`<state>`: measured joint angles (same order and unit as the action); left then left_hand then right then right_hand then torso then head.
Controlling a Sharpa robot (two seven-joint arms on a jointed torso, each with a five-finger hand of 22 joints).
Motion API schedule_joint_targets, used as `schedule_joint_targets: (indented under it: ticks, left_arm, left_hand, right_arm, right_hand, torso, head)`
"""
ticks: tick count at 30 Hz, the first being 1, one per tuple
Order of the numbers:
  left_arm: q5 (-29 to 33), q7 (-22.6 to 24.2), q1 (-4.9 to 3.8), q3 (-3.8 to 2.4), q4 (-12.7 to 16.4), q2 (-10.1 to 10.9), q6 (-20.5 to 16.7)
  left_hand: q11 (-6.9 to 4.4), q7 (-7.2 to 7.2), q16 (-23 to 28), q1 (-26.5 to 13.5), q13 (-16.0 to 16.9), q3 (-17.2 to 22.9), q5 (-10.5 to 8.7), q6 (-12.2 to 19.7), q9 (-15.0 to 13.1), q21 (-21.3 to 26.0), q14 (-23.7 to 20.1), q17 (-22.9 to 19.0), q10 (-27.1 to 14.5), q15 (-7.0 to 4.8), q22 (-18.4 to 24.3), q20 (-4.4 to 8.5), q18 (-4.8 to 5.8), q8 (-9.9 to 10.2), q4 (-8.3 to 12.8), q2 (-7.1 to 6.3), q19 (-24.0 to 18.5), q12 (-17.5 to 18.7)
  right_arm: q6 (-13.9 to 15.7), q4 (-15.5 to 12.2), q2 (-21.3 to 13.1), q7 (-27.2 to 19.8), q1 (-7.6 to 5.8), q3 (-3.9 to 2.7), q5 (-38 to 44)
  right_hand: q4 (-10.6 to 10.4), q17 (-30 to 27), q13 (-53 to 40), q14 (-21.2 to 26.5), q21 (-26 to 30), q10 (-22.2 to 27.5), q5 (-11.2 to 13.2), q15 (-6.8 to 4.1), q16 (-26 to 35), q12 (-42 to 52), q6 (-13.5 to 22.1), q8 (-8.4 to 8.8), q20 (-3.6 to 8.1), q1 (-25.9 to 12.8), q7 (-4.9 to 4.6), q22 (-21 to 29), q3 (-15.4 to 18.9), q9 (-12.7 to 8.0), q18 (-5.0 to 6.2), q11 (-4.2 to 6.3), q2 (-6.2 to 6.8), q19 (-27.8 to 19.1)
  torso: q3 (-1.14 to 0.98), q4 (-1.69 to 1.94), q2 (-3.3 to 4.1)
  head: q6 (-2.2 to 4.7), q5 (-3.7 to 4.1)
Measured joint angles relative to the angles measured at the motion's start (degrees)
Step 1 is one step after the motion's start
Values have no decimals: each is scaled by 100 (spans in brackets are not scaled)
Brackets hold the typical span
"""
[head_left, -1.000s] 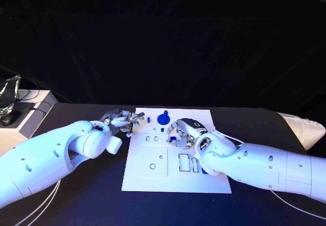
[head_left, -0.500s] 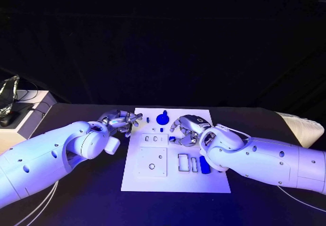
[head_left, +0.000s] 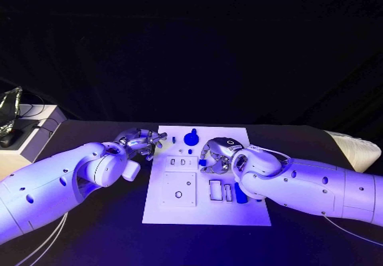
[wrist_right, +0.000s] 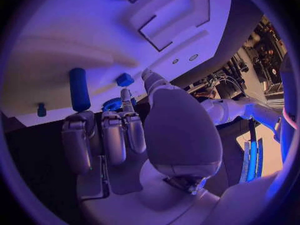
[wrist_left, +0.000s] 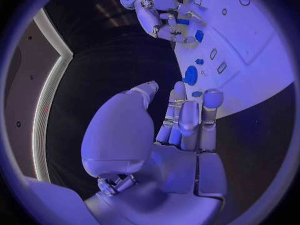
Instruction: Assemble the parts on the task board
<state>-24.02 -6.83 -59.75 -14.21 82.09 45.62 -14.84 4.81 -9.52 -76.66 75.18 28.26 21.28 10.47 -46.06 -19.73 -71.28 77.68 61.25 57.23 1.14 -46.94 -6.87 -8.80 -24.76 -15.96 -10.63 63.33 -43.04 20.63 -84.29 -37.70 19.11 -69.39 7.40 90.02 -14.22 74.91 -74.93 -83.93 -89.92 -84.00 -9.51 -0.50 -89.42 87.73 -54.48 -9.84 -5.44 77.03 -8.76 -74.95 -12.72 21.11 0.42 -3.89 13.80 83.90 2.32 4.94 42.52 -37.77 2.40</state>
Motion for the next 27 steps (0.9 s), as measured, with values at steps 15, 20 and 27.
schedule_joint_targets:
  ticks: [15,20,27]
  left_arm:
    - [-21,23,7,1,-11,-3,11]
    - [-25,25,10,1,-15,-5,15]
    - [-28,27,11,1,-16,-5,20]
  left_hand:
    - [14,20,0,0,-7,0,0,20,1,0,0,-1,-13,0,-1,0,0,0,0,0,0,0]
    - [21,20,0,0,-9,0,0,20,1,0,0,-1,-21,0,-1,0,0,0,0,0,1,0]
    - [21,20,0,0,-9,0,0,20,2,0,0,-1,-21,0,-1,0,0,0,0,0,1,0]
  right_arm:
    - [45,82,60,267,3,0,141]
    - [19,143,94,284,8,0,144]
    - [-34,233,160,289,17,2,144]
  right_hand:
    - [-31,0,1,0,0,0,-47,0,0,0,0,0,0,138,0,1,31,0,0,0,-138,0]
    - [-33,0,2,0,0,0,-81,0,0,0,-16,0,0,186,16,1,30,0,0,0,-186,0]
    - [-48,0,2,0,0,0,-103,0,0,0,-21,0,0,254,20,2,14,3,0,0,-193,0]
  torso:
    - [0,-7,2]
    - [-2,-7,-1]
    - [-6,-5,-5]
  head:
    - [-44,0]
    - [-65,4]
    - [-83,2]
